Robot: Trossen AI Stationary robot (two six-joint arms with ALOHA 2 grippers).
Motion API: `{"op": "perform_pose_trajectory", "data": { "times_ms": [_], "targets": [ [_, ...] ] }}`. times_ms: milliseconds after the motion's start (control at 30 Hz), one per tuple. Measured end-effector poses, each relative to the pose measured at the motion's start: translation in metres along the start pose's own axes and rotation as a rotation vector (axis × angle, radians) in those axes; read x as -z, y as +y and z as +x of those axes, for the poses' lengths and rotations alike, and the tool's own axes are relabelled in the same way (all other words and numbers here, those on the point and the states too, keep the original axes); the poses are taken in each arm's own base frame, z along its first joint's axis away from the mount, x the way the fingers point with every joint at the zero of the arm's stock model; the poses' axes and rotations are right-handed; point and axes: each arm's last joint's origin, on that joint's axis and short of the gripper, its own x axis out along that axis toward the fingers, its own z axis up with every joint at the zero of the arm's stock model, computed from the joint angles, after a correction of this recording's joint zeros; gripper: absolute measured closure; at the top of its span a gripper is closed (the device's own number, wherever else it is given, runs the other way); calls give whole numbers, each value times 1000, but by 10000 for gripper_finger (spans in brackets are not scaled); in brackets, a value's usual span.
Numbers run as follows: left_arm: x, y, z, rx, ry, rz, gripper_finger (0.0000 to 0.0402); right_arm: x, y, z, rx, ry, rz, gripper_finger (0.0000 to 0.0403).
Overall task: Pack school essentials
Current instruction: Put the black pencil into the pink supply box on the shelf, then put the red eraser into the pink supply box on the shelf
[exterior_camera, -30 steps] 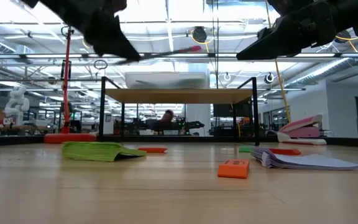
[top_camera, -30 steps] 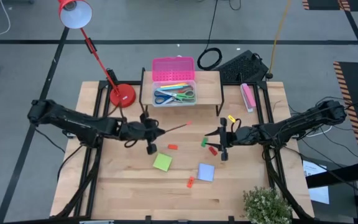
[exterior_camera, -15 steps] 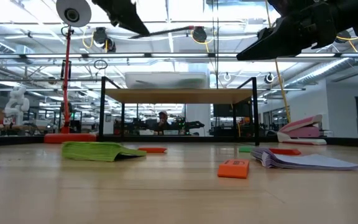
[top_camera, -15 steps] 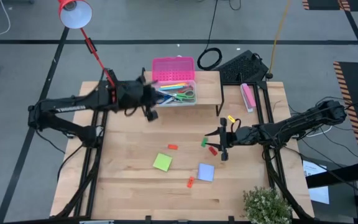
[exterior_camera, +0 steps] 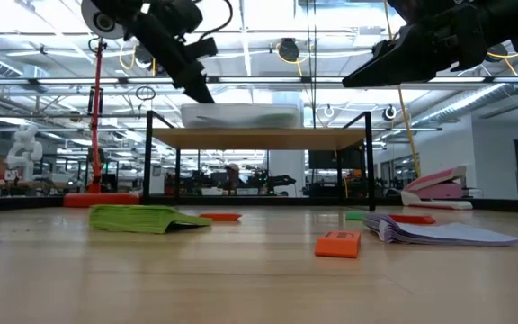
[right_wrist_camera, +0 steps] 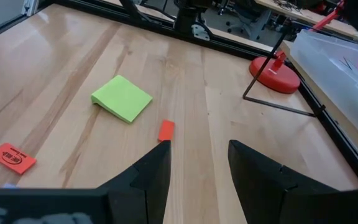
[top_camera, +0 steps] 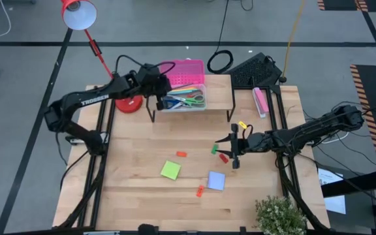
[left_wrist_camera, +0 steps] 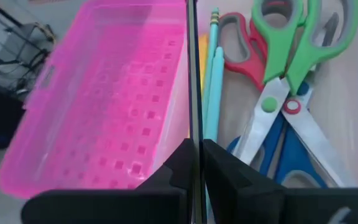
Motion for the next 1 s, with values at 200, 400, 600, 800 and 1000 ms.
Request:
{"op": "perform_pose_trajectory", "data": {
  "times_ms": [200, 400, 600, 800, 1000],
  "targets": [
    [-2, 0, 3, 13, -25, 30, 371, 1, 0, 0, -1, 6, -2, 250],
    [-1, 1, 3, 36, -34, 56, 346, 1, 0, 0, -2, 11, -3, 250],
    [-2, 0, 1, -5, -23, 19, 287, 2, 0, 0, -4, 20, 5, 250],
    [-17, -17, -26, -34, -88, -49, 276, 8, 2, 0, -16, 78, 67, 250],
    [-25, -56, -70, 89, -135, -178, 293, 23, 6, -2, -31, 240, 341, 250]
  ]
}}
